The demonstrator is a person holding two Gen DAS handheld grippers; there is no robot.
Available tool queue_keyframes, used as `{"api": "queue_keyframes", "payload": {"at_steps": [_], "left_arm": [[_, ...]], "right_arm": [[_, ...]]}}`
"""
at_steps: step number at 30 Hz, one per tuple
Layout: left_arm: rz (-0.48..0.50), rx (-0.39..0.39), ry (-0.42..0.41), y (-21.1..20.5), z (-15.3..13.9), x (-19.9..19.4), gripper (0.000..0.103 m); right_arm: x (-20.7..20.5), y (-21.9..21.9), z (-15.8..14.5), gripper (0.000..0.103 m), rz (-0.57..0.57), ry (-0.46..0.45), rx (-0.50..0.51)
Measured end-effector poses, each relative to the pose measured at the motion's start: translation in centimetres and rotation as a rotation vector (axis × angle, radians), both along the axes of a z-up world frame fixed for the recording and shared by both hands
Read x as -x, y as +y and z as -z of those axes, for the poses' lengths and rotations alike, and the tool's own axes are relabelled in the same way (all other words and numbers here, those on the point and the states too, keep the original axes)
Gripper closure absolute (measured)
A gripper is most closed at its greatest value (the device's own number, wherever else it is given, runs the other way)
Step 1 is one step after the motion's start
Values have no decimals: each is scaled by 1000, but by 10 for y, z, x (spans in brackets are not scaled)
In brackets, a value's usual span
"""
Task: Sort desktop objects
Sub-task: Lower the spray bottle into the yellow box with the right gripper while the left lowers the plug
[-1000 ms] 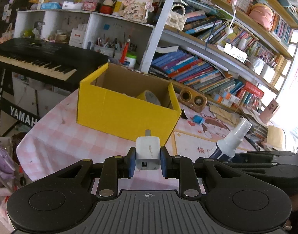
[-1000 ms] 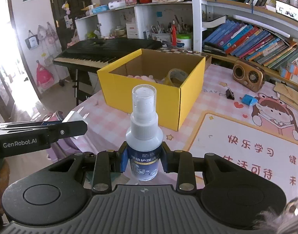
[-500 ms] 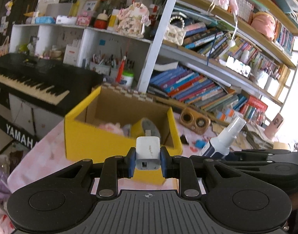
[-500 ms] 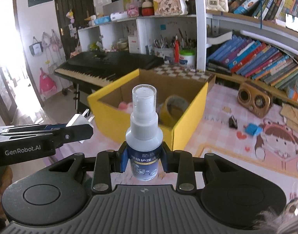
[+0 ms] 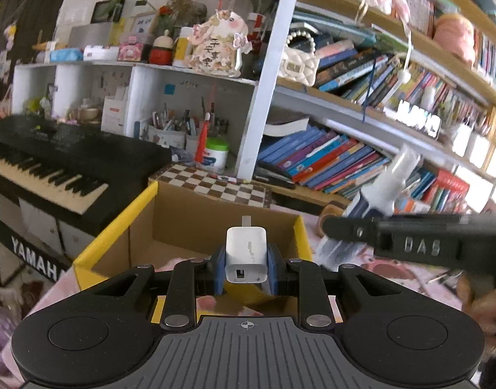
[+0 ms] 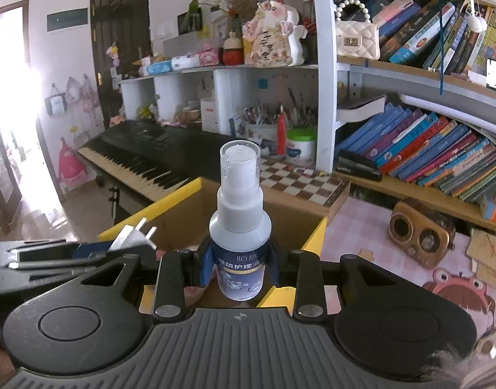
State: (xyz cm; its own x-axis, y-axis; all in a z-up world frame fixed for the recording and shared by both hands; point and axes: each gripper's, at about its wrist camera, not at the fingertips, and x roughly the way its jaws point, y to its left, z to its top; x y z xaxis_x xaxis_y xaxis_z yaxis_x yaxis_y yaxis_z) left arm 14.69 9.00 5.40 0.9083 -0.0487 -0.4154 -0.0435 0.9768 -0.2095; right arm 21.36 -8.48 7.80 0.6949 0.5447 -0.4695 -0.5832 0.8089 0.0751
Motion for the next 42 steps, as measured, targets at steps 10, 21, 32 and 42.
{"api": "queue_keyframes", "payload": {"at_steps": [10,21,32,42], "left_arm": [[15,-32,92,-14,23,-54,79],[84,-42,252,-33,57,-81,79],[111,-122,324,-37,63,-89,77],[-10,-141,231,-29,46,-65,28]], "right_arm": [[-46,7,4,72,-18,-25,-13],[-67,23,23,72,-68,13,8],[-86,36,52,72,-120,117,32],[-96,42,71,72,-134,189,72]]}}
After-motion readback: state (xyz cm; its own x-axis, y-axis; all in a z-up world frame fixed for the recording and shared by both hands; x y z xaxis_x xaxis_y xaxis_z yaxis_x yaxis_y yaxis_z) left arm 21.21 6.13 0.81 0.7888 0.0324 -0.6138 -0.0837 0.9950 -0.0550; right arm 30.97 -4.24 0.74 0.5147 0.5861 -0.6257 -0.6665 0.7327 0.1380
